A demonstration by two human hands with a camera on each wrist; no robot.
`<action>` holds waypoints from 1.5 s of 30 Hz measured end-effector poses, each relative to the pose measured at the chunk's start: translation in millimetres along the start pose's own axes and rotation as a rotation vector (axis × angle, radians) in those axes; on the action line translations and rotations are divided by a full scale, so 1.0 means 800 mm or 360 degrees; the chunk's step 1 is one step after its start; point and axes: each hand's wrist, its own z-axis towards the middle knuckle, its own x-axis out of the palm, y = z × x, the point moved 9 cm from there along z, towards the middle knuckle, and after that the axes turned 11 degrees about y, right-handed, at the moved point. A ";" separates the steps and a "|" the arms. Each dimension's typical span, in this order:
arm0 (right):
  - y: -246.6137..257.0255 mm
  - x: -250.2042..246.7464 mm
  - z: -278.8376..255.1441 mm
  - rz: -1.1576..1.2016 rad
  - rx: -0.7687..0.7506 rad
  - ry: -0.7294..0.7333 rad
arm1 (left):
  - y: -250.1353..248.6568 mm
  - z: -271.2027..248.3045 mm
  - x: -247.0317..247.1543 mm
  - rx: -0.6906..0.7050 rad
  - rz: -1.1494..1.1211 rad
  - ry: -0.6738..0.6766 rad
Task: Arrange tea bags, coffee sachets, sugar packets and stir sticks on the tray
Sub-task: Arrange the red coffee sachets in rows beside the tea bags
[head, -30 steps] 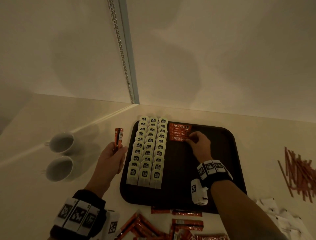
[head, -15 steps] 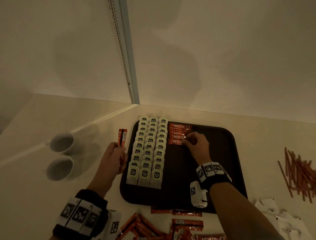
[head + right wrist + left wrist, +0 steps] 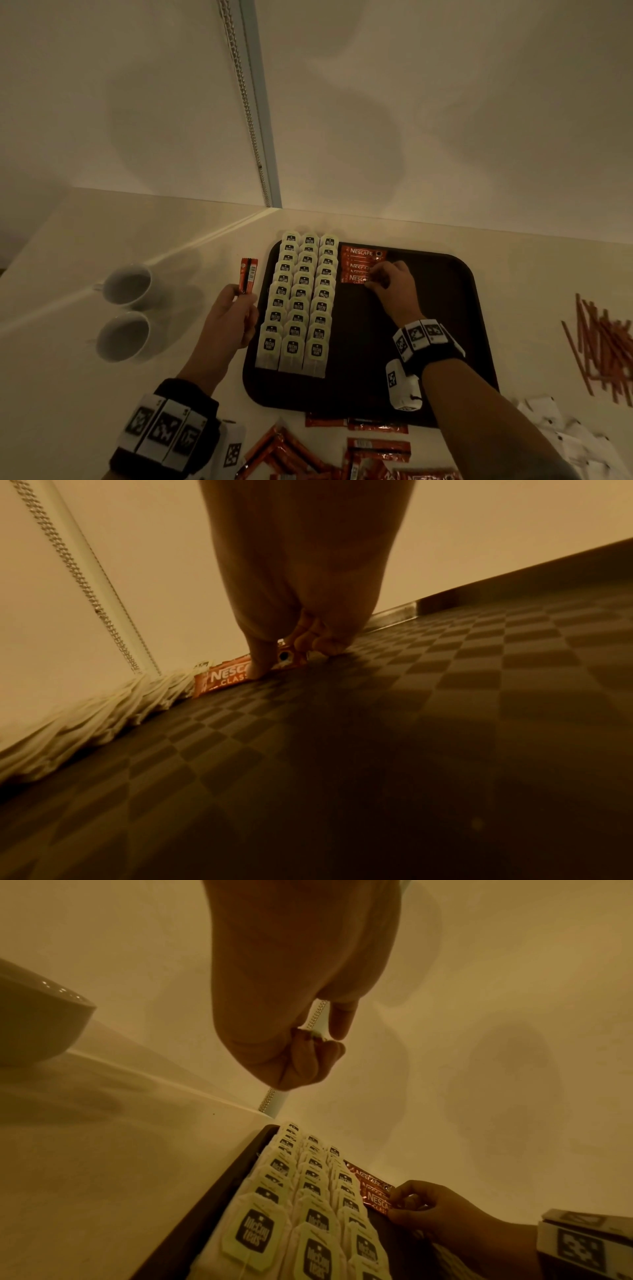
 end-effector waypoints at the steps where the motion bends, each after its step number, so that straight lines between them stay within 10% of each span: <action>1: 0.001 0.001 0.002 -0.0003 -0.0002 -0.0004 | 0.000 0.000 0.000 -0.0007 -0.0006 -0.0005; 12: -0.001 0.000 0.000 0.0059 0.0015 0.0010 | 0.004 0.008 0.015 -0.0049 0.0040 0.0085; 23: 0.043 -0.017 -0.021 0.0305 -0.0121 -0.0010 | -0.070 0.008 0.028 0.0672 0.0366 0.0048; 29: 0.159 0.011 -0.085 0.1416 -0.0371 0.0791 | -0.086 -0.001 0.044 0.0847 0.0289 0.0138; 45: 0.191 -0.016 -0.118 0.1270 -0.0553 0.0553 | -0.064 -0.015 0.072 0.0354 0.0166 0.0311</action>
